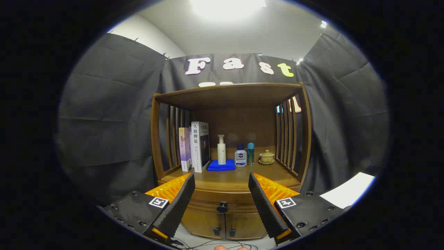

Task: Pull open the drawer, take out the items inside it, and place them on the countertop above the cabinet.

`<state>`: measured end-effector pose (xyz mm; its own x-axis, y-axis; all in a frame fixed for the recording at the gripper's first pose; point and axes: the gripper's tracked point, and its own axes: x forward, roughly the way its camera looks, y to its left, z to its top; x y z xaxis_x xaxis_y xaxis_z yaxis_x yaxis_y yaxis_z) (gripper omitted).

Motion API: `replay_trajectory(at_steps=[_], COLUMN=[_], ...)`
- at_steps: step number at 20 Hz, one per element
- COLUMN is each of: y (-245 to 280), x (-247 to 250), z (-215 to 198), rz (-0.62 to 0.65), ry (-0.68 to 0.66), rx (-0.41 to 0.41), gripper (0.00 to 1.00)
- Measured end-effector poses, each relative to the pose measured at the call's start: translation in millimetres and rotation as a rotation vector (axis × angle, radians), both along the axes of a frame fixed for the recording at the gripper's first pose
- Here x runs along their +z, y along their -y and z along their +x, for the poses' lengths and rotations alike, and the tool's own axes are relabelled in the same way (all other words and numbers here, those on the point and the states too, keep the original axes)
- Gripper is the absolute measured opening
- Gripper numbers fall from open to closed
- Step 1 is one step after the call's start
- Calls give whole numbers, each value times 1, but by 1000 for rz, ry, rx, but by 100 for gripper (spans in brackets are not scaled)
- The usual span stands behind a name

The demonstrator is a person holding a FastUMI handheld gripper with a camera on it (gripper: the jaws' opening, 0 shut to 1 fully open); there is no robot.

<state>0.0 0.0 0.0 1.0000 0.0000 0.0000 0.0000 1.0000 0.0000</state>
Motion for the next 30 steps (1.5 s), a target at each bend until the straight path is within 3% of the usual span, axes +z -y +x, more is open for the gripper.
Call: replay_trajectory(at_steps=[17, 30], y=[13, 7], x=[-34, -118], z=[20, 73], rz=[-1, -14], ry=[-45, -156], rx=[-27, -3], gripper=[97, 97])
